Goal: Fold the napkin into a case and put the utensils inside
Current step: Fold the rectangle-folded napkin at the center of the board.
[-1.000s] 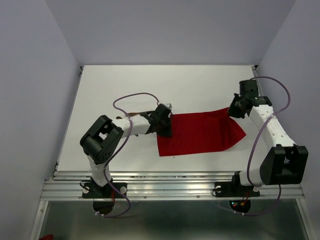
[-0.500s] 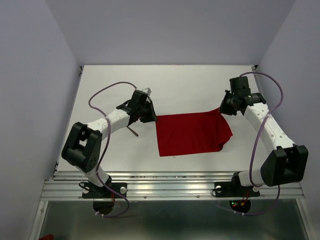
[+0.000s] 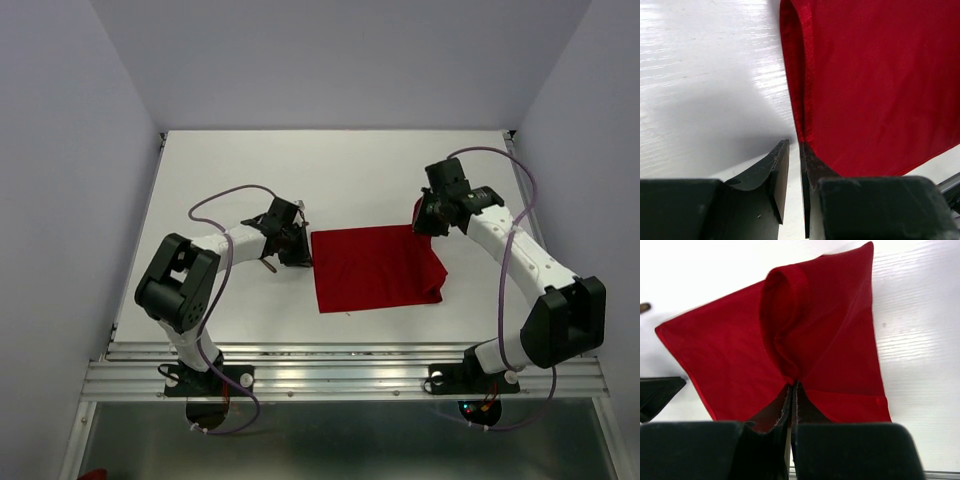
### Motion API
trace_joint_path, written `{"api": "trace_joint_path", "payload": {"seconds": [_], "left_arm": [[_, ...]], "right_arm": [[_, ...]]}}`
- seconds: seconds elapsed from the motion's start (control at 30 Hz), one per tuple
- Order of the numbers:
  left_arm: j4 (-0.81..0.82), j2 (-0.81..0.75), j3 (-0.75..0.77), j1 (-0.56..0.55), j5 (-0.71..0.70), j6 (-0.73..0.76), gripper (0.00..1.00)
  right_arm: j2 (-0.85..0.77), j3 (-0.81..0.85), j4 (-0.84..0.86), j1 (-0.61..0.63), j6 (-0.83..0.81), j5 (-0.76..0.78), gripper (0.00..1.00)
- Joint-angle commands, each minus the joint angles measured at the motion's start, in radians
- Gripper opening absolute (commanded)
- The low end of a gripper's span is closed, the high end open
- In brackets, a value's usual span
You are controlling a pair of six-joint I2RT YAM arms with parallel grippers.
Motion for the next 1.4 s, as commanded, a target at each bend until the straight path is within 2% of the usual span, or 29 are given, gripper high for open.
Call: {"api": "trace_joint_path", "payload": {"seconds": [0.0,0.17,0.73,1.0,1.37], "left_arm": [[0.035,0.019,0.005,-0.014,0.046,0.01,0.26],[0.065,0.039,-0.006,-0.019,0.072,0.001,0.26],[0.107,0.055,-0.038,-0.021,0.119,-0.006,0.26],[0.141,0.049,-0.049,-0.022,0.142,-0.01,0.25],[0.159,0.043,-0.075,-0.021,0.162,-0.011,0.25]], "right_arm": [[0.02,0.022,0.032,0.068,0.061,0.036,0.01],[0.055,0.031,0.05,0.17,0.104,0.053,0.01],[0.273,0.15,0.094,0.381,0.178,0.03,0.01],[0.388,0.233,0.125,0.452,0.201,0.006,0.01],[0.529,0.345,0.138,0.481,0.189,-0.026,0.01]]}}
